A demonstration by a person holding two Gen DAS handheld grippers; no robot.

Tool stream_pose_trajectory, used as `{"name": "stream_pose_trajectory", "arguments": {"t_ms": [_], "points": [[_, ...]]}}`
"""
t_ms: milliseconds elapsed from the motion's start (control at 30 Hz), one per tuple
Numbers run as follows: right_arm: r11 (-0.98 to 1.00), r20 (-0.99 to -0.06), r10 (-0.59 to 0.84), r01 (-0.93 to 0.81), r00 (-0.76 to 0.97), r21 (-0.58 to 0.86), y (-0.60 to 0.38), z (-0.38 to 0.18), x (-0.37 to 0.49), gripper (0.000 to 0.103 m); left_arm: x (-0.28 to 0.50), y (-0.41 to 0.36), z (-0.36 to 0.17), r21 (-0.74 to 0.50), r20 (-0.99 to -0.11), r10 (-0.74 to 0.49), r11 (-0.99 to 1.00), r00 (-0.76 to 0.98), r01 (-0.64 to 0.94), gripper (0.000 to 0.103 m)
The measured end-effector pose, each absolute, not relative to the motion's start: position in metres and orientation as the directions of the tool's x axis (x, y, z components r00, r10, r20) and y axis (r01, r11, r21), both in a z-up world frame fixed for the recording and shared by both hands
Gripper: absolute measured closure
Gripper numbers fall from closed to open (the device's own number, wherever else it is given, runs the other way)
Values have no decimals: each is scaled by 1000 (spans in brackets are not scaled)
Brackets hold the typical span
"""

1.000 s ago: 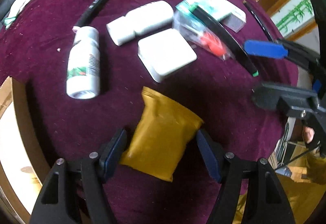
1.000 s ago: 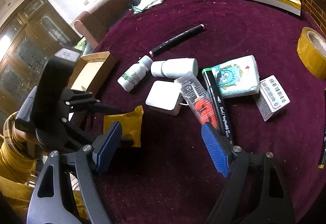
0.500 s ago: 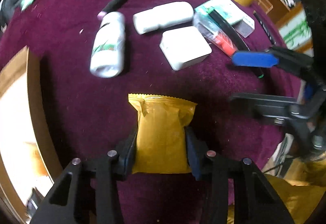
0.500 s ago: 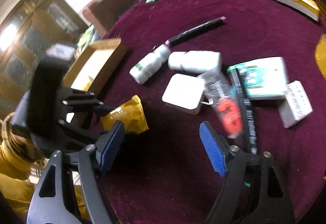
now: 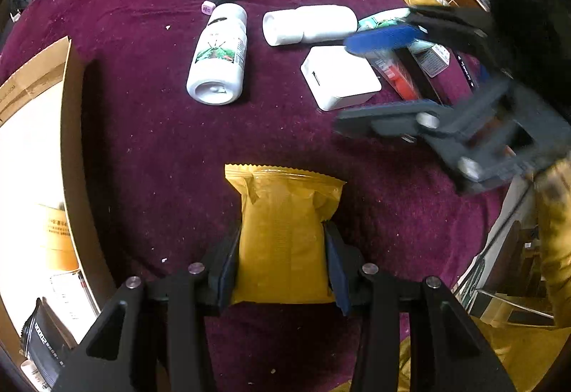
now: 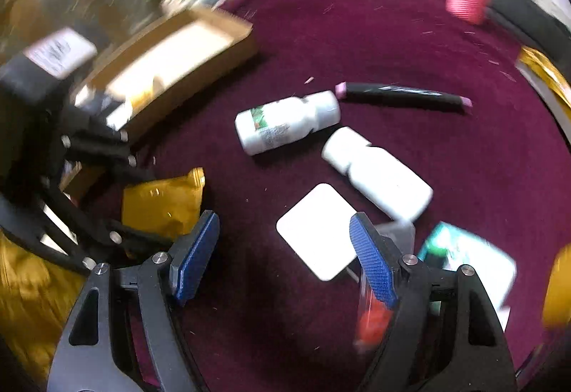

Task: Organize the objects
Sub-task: 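Grasp the white charger with the right gripper and lift it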

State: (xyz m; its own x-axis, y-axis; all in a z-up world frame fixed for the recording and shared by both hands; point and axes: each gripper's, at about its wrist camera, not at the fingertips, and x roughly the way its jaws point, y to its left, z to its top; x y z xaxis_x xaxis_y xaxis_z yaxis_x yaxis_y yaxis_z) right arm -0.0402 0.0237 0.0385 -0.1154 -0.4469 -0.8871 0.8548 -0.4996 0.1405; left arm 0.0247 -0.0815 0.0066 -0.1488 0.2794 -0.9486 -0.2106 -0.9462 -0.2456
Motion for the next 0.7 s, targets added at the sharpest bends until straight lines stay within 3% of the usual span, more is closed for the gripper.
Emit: {"name": "stream_pose_trajectory", "arguments": {"t_ms": [300, 367, 433, 500, 700], "points": [[-320, -966, -256, 945, -24, 61, 4, 11, -56, 26, 29, -88, 7, -255, -947, 287, -945, -145, -205, 59], [-338, -964, -267, 938, -16, 78, 6, 13, -52, 29, 30, -91, 7, -263, -945, 294, -944, -144, -201, 59], [-417, -957, -291, 902, -13, 115, 10, 17, -56, 42, 31, -92, 7, -261, -946, 292, -943, -141, -204, 59], [-464, -948, -318, 873, -7, 150, 13, 18, -53, 42, 32, -92, 7, -251, -949, 284, -944, -139, -212, 59], [-488, -945, -288, 873, -155, 6, 11, 16, -26, 42, 38, -94, 8, -237, -952, 271, -945, -139, -224, 58]]}}
